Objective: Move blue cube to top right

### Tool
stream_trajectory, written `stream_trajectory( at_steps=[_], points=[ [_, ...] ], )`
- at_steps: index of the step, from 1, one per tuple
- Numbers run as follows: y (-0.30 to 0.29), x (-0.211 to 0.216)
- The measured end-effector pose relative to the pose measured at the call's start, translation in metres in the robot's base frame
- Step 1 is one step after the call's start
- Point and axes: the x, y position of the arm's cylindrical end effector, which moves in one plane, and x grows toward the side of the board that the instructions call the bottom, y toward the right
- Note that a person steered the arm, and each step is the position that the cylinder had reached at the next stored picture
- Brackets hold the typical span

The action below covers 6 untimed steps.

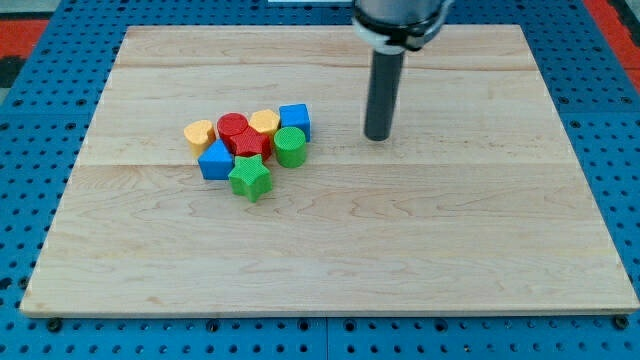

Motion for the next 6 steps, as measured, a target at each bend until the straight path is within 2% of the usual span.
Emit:
stream_trajectory(
  at_steps=[2, 3, 5, 6],
  points=[
    [-0.101, 0.012],
    [-0.127, 0.012],
    [-0.065, -0.033],
    [-0.087, -0.05]
  ],
)
